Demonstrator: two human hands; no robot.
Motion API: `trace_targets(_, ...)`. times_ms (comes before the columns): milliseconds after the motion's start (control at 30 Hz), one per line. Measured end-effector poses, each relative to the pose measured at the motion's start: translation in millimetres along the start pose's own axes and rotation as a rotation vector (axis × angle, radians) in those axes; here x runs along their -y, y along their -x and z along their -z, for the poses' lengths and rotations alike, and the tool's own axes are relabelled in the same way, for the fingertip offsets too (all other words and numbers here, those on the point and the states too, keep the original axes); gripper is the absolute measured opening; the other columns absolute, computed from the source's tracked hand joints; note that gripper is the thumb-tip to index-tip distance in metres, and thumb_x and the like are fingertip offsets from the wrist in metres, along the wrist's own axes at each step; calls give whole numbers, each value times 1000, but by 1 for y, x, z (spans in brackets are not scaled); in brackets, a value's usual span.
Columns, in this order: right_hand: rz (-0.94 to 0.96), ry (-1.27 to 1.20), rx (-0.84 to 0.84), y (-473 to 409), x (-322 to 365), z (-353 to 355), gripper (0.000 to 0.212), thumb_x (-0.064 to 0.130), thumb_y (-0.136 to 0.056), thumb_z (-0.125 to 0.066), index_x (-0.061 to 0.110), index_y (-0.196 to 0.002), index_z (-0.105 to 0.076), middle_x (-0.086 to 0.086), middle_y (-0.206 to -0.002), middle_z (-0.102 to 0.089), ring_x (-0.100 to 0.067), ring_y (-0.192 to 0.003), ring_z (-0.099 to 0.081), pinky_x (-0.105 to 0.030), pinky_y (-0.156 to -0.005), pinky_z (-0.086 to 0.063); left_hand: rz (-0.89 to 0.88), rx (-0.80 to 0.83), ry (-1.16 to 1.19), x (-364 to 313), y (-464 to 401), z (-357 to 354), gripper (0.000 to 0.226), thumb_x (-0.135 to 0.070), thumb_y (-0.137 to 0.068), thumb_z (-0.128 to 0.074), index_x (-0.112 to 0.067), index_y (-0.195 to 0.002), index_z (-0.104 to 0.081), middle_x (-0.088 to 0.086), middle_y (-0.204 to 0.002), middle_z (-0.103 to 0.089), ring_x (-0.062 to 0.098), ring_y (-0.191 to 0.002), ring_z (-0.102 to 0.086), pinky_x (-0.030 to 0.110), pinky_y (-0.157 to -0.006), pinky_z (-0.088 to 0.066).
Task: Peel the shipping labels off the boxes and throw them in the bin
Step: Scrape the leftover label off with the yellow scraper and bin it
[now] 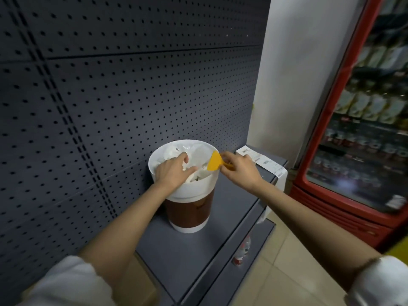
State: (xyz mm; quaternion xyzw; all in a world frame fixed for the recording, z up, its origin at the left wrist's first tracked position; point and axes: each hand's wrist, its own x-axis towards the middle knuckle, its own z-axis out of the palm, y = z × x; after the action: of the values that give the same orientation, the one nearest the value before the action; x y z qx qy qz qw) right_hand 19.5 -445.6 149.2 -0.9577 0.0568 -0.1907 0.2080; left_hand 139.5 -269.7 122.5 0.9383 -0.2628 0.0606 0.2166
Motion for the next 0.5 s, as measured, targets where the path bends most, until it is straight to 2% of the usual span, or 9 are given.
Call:
trace_targets(67, 25, -17, -2, -4, 4, -3, 30, 24, -86, -52, 23, -116, -56, 4, -80, -61, -23, -86, -61, -33, -86, -35, 39, 30, 4, -6, 5, 8, 52, -76, -76, -40, -27, -94, -37, -1, -77, -65, 24, -75, -60, 38, -72, -48)
trace_targets(133, 42, -58, -9, -8, 9, -6, 29, 24, -86, -53, 24, -114, -56, 3, -83, -64, -20, -86, -61, -36, -89, -38, 20, -4, 6, -12, 10, 17, 52, -74, -78, -40, -25, -96, -39, -3, -88, -62, 21, -80, -58, 36, -70, -45)
trace_targets(200, 53, -92, -16, -11, 15, -8, 28, 24, -85, -54, 26, -113, -57, 0, -87, -67, -17, -82, -59, -37, -89, -40, -23, -120, 21, -15, 15, 25, 41, -62, -84, -47, -23, -96, -45, -4, -102, -58, 19, -88, -57, 34, -68, -41)
trace_targets(267, 81, -112, -22, -15, 20, -9, 28, 24, -85, -54, 26, -113, -57, 0, -88, -67, -15, -76, -56, -37, -88, -41, -41, -232, 81, -15, 18, 32, 27, -46, -86, -54, -22, -96, -50, -5, -108, -57, 16, -96, -57, 33, -70, -43)
trace_targets(333, 115, -121, -25, -19, 26, -9, 28, 24, -87, -54, 24, -115, -57, 0, -90, -67, -16, -80, -58, -35, -87, -37, -39, -305, 194, -13, 22, 41, 14, -30, -86, -59, -21, -94, -54, -6, -108, -56, 13, -97, -58, 33, -72, -47)
trace_targets(400, 143, -131, -33, -23, 34, -9, 28, 24, -88, -53, 23, -116, -56, -1, -92, -67, -18, -85, -60, -33, -88, -33, -53, -396, 306, -9, 26, 51, 10, -18, -84, -62, -18, -93, -57, -5, -106, -53, 13, -94, -58, 33, -75, -49)
trace_targets(500, 186, -175, -56, -30, 53, -13, 29, 24, -88, -54, 22, -117, -57, -2, -95, -68, -18, -80, -60, -38, -91, -41, -53, -423, 343, 1, 37, 61, 11, -16, -81, -67, -15, -93, -65, -4, -101, -48, 13, -91, -55, 25, -78, -45)
